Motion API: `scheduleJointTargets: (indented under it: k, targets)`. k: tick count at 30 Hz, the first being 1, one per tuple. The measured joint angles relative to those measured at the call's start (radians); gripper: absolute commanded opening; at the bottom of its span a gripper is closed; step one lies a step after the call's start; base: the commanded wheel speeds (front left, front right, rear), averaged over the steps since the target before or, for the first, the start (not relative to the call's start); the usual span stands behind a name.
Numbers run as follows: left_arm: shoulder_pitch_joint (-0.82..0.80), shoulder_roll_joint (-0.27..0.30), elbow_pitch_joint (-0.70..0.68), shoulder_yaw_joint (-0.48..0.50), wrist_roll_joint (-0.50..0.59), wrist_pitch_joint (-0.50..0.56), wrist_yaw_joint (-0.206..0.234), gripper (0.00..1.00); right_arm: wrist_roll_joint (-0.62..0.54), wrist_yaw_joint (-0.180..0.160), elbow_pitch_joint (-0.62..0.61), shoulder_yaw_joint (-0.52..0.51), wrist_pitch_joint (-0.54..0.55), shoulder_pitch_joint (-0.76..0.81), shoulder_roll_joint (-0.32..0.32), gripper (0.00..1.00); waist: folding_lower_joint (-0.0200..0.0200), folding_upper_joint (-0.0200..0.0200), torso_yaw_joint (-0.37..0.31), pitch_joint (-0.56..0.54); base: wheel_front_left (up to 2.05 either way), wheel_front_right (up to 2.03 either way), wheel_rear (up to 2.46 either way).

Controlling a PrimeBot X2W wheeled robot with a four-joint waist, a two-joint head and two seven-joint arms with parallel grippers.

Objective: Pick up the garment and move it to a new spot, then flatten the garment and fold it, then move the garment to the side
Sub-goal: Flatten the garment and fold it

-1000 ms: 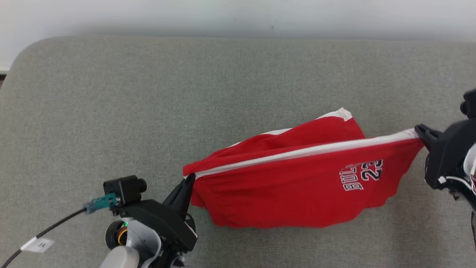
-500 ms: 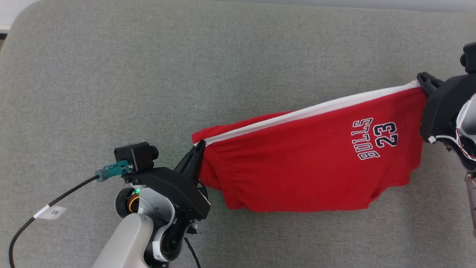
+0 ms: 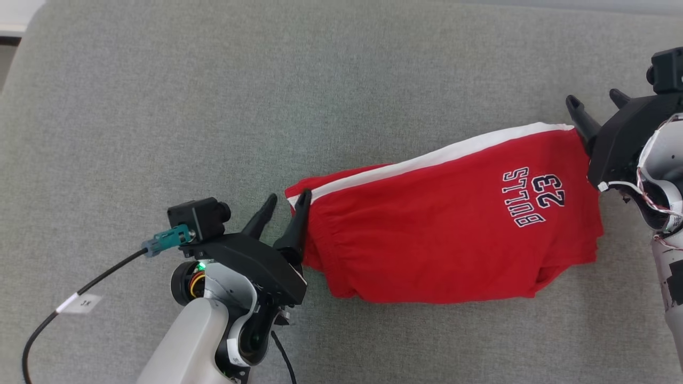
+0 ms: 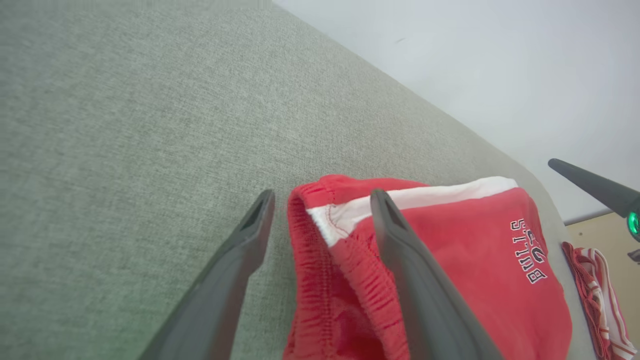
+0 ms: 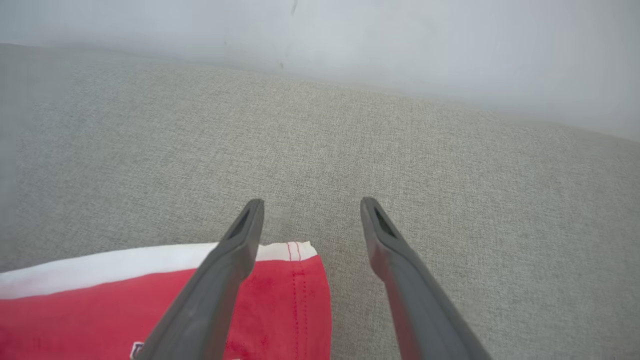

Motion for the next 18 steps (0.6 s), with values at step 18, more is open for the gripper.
scheduleJointTargets:
  k: [18]
  targets:
    - [0.212,0.063,0.003,0.091,0.186,-0.392,-0.120,1.00,0.067,0.000,0.001,-0.173,0.244,0.135,0.042,1.00,-0.0002,-0.0002,-0.003,-0.137,0.00,0.00,0.00]
